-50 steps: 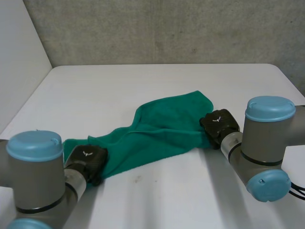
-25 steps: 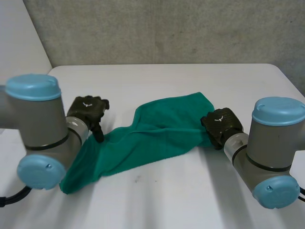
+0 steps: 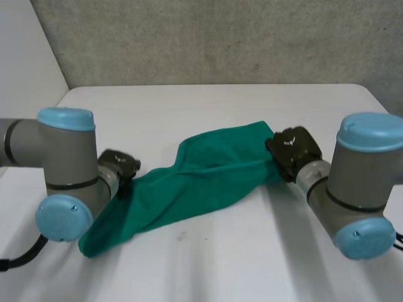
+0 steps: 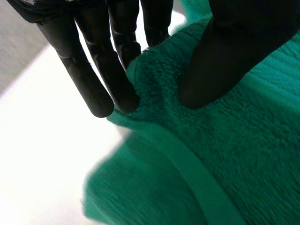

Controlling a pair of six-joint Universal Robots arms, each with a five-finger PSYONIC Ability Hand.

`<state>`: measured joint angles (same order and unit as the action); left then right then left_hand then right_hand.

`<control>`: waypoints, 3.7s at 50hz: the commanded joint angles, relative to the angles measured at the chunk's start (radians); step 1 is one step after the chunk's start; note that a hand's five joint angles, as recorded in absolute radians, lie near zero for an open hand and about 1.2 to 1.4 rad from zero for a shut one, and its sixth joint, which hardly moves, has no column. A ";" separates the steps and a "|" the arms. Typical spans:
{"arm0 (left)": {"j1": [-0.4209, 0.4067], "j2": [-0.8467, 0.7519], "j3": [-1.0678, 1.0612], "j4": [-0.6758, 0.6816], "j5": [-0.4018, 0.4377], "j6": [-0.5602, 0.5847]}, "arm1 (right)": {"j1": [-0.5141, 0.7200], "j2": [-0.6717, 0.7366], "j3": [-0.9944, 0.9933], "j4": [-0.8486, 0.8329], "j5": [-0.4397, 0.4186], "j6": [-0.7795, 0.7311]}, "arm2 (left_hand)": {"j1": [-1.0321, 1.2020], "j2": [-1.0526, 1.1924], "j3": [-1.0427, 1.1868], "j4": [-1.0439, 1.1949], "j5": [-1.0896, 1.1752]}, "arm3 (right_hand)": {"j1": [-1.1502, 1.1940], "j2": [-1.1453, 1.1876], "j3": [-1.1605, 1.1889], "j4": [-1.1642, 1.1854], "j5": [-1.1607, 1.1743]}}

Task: Fold the towel.

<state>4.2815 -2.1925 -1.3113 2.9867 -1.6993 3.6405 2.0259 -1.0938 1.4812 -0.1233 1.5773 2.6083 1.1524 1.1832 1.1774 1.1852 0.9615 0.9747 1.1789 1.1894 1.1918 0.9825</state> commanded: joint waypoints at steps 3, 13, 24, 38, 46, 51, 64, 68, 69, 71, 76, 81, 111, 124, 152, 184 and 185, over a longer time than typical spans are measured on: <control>0.000 0.026 0.223 0.248 0.000 0.009 | 0.001 0.070 -0.360 -0.015 0.017 -0.051 | 0.244 0.213 0.219 0.211 0.260 | 0.422 0.217 0.207 0.204 0.239; 0.018 0.076 0.486 0.558 -0.013 0.050 | -0.004 0.115 -0.739 -0.237 0.119 -0.019 | 0.244 0.213 0.219 0.211 0.260 | 0.422 0.217 0.207 0.204 0.239; 0.055 0.250 0.109 0.756 -0.025 -0.019 | -0.032 -0.017 -0.446 -0.308 0.047 0.006 | 0.244 0.213 0.219 0.211 0.260 | 0.422 0.217 0.207 0.204 0.239; 0.054 0.163 -0.396 0.755 0.081 -0.076 | -0.075 0.081 -0.056 0.028 -0.026 0.010 | 0.244 0.213 0.219 0.211 0.260 | 0.422 0.217 0.207 0.204 0.239; 0.069 0.154 -0.402 0.752 0.073 -0.077 | -0.147 0.149 -0.019 0.018 -0.020 0.177 | 0.244 0.213 0.219 0.211 0.260 | -0.370 -0.574 -0.585 -0.587 -0.552; 0.103 0.189 -0.413 0.746 0.073 -0.079 | -0.202 0.092 0.007 0.016 -0.029 0.407 | 0.244 0.213 0.219 0.211 0.260 | -0.388 -0.592 -0.602 -0.605 -0.570; 0.127 0.237 -0.436 0.738 0.073 -0.105 | -0.294 0.066 0.053 0.073 -0.088 0.464 | 0.244 0.213 0.219 0.211 0.260 | -0.367 -0.571 -0.582 -0.584 -0.549; 0.132 0.237 -0.436 0.738 0.075 -0.112 | -0.306 0.066 0.057 0.097 -0.098 0.429 | 0.244 0.213 0.219 0.211 0.260 | -0.364 -0.568 -0.579 -0.581 -0.547; 0.135 0.237 -0.436 0.738 0.075 -0.112 | -0.309 0.066 0.066 0.108 -0.112 0.403 | 0.244 0.213 0.219 0.211 0.260 | -0.364 -0.568 -0.579 -0.581 -0.547; 0.145 0.237 -0.434 0.739 0.075 -0.114 | -0.317 0.057 0.099 0.120 -0.158 0.343 | 0.244 0.213 0.219 0.211 0.260 | -0.367 -0.571 -0.582 -0.584 -0.549; 0.152 0.235 -0.428 0.739 0.076 -0.112 | -0.334 0.042 0.137 0.120 -0.195 0.305 | 0.244 0.213 0.219 0.211 0.260 | -0.376 -0.580 -0.591 -0.593 -0.558; 0.159 0.232 -0.422 0.739 0.076 -0.114 | -0.369 0.038 0.165 0.111 -0.215 0.303 | 0.244 0.213 0.219 0.211 0.260 | -0.367 -0.571 -0.582 -0.584 -0.549; 0.173 0.589 -0.490 0.212 0.081 -0.080 | -0.449 -0.428 0.077 0.499 -0.241 -0.210 | 0.244 0.213 0.219 0.211 0.260 | 0.422 0.217 0.207 0.204 0.239; 0.198 0.636 -0.606 0.109 0.127 0.036 | -0.437 -0.342 0.137 0.513 -0.114 -0.496 | 0.244 0.213 0.219 0.211 0.260 | 0.422 0.217 0.207 0.204 0.239; 0.159 -0.251 0.188 0.546 0.127 0.055 | -0.230 0.472 -0.627 0.107 0.084 -0.352 | 0.244 0.213 0.219 0.211 0.260 | 0.422 0.217 0.207 0.204 0.239; 0.139 0.017 -0.192 0.700 0.230 0.089 | -0.334 0.141 -0.061 0.120 -0.094 -0.048 | -0.978 -1.009 -1.003 -1.011 -0.961 | -0.800 -1.004 -1.015 -1.017 -0.982; 0.145 0.017 -0.200 0.698 0.230 0.089 | -0.340 0.143 -0.056 0.120 -0.092 -0.048 | -0.978 -1.009 -1.003 -1.011 -0.961 | -0.800 -1.004 -1.015 -1.017 -0.982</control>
<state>4.4146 -2.1915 -1.4650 3.6871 -1.4697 3.7288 1.7237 -0.9626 1.3726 -0.0047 1.4905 2.5682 0.1903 0.2025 0.2136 0.2029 0.0443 0.2024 0.2212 0.2097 0.2319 0.0632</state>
